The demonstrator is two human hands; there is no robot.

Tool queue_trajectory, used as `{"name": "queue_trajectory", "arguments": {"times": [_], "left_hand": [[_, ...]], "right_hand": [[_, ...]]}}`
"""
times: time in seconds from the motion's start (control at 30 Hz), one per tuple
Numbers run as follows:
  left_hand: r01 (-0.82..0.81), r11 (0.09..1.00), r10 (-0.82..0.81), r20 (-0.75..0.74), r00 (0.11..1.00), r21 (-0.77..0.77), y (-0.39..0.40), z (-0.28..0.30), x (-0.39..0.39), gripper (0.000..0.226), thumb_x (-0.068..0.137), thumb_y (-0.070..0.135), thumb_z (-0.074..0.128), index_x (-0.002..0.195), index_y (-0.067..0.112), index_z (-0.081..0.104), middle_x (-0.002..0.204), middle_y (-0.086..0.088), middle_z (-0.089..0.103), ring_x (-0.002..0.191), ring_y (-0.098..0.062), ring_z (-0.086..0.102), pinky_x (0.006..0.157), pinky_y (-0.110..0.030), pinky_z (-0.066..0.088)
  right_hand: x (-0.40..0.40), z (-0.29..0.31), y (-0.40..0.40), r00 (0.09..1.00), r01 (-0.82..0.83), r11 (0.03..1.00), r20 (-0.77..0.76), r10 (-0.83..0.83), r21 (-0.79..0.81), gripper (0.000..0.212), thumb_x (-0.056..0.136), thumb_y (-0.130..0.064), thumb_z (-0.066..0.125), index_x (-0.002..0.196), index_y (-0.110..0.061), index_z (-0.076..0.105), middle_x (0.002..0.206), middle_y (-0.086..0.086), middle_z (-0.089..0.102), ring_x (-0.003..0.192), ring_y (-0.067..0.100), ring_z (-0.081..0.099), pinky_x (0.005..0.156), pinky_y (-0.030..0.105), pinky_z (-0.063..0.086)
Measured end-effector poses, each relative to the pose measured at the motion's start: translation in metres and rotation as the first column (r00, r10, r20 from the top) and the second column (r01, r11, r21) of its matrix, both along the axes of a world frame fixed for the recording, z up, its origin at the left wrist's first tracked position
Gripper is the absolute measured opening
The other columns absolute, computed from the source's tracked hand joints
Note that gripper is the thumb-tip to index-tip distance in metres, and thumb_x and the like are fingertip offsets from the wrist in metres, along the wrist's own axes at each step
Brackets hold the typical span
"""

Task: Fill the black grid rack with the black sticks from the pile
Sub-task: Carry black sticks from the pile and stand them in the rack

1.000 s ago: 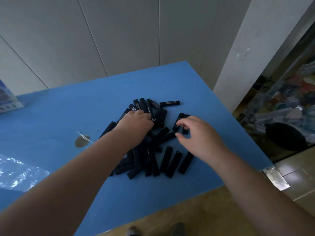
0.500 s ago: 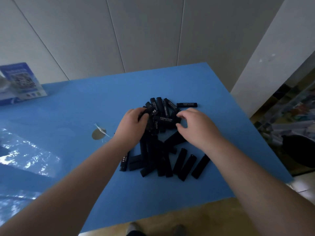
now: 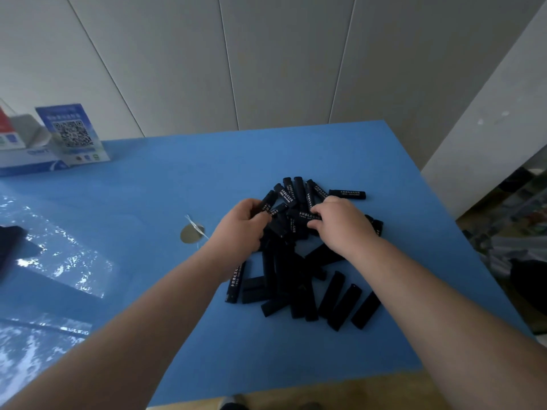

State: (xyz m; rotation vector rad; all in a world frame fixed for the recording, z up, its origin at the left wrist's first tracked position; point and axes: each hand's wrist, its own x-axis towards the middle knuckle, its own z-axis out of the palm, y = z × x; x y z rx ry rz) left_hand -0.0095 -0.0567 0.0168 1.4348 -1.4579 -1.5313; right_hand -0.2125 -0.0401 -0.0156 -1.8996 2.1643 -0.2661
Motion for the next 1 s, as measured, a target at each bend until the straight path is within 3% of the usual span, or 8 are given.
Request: {"name": "queue_trajectory", "arguments": {"times": [0.1, 0.23, 0.43, 0.53, 0.63, 0.77, 0.83, 1.0], "left_hand": [[0.042, 0.999, -0.042, -0.003, 0.999, -0.014, -0.001, -0.003, 0.004, 0.018, 0.100, 0.016, 0.050, 0.099, 0.026, 0.065, 0.058, 0.010, 0.044, 0.049, -0.010, 0.034, 0.051, -0.027, 0.034], [-0.028, 0.997, 0.033, 0.056, 0.998, -0.077, -0.004, -0.004, 0.005, 0.009, 0.094, 0.024, 0.061, 0.099, 0.029, 0.067, 0.069, 0.013, 0.062, 0.062, -0.012, 0.052, 0.070, -0.033, 0.054], [-0.120, 0.991, 0.128, -0.148, 0.981, 0.066, -0.008, 0.001, 0.002, 0.006, 0.089, 0.014, 0.069, 0.095, 0.016, 0.070, 0.076, -0.003, 0.058, 0.065, -0.019, 0.042, 0.064, -0.032, 0.040], [-0.115, 0.989, 0.133, -0.205, 0.970, 0.097, -0.007, 0.002, -0.001, 0.005, 0.090, 0.013, 0.069, 0.093, 0.010, 0.071, 0.072, -0.001, 0.054, 0.067, -0.017, 0.040, 0.065, -0.029, 0.039], [-0.110, 0.989, 0.128, -0.188, 0.974, 0.101, -0.005, 0.000, -0.003, 0.009, 0.092, 0.020, 0.068, 0.086, 0.014, 0.071, 0.066, 0.003, 0.052, 0.065, -0.015, 0.043, 0.068, -0.030, 0.042], [-0.051, 0.990, 0.083, -0.252, 0.964, 0.129, 0.001, 0.000, -0.006, 0.020, 0.099, 0.027, 0.058, 0.098, 0.012, 0.071, 0.086, -0.002, 0.068, 0.082, -0.016, 0.062, 0.078, -0.029, 0.051], [-0.032, 0.987, 0.085, -0.342, 0.936, 0.159, 0.004, 0.004, -0.009, 0.023, 0.103, 0.025, 0.050, 0.098, 0.010, 0.066, 0.089, -0.004, 0.071, 0.083, -0.016, 0.067, 0.075, -0.029, 0.055], [0.006, 0.979, 0.077, -0.398, 0.914, 0.203, 0.012, 0.010, -0.014, 0.020, 0.105, 0.025, 0.045, 0.104, 0.011, 0.060, 0.088, -0.006, 0.069, 0.080, -0.020, 0.068, 0.061, -0.030, 0.057]], "right_hand": [[-0.001, -0.002, -0.001, 1.000, -0.005, 0.999, 0.005, 0.004, 0.042, 0.042, 0.100, -0.038, 0.057, 0.137, -0.019, 0.059, 0.127, 0.003, 0.055, 0.125, 0.024, 0.045, 0.097, 0.038, 0.045], [0.000, 0.001, -0.001, 0.999, -0.005, 0.992, 0.033, 0.001, 0.124, 0.040, 0.099, -0.038, 0.057, 0.135, -0.020, 0.058, 0.128, 0.003, 0.052, 0.128, 0.025, 0.041, 0.101, 0.039, 0.043], [0.000, 0.009, 0.001, 0.988, 0.017, 0.989, 0.150, -0.039, 0.146, 0.027, 0.094, -0.031, 0.067, 0.118, -0.023, 0.058, 0.119, -0.003, 0.059, 0.112, 0.020, 0.054, 0.088, 0.033, 0.047], [0.000, 0.009, 0.001, 0.967, 0.043, 0.980, 0.237, -0.090, 0.193, 0.034, 0.090, -0.032, 0.073, 0.121, -0.023, 0.062, 0.120, -0.006, 0.063, 0.110, 0.017, 0.059, 0.090, 0.030, 0.047], [-0.004, 0.010, 0.003, 0.936, 0.059, 0.978, 0.329, -0.125, 0.201, 0.033, 0.087, -0.032, 0.076, 0.117, -0.022, 0.066, 0.111, -0.008, 0.063, 0.101, 0.013, 0.060, 0.082, 0.026, 0.045], [-0.008, 0.010, 0.006, 0.922, 0.086, 0.985, 0.362, -0.136, 0.151, 0.020, 0.093, -0.035, 0.068, 0.105, -0.018, 0.072, 0.099, -0.004, 0.071, 0.088, 0.017, 0.064, 0.066, 0.027, 0.043], [-0.010, 0.010, 0.008, 0.922, 0.106, 0.991, 0.364, -0.131, 0.088, 0.021, 0.096, -0.037, 0.063, 0.095, -0.019, 0.073, 0.091, 0.003, 0.073, 0.086, 0.023, 0.066, 0.065, 0.028, 0.044], [-0.017, 0.015, 0.016, 0.846, 0.180, 0.982, 0.519, -0.120, -0.065, 0.004, 0.091, -0.033, 0.070, 0.091, -0.029, 0.072, 0.085, -0.014, 0.070, 0.082, 0.003, 0.064, 0.064, 0.016, 0.043]]}}
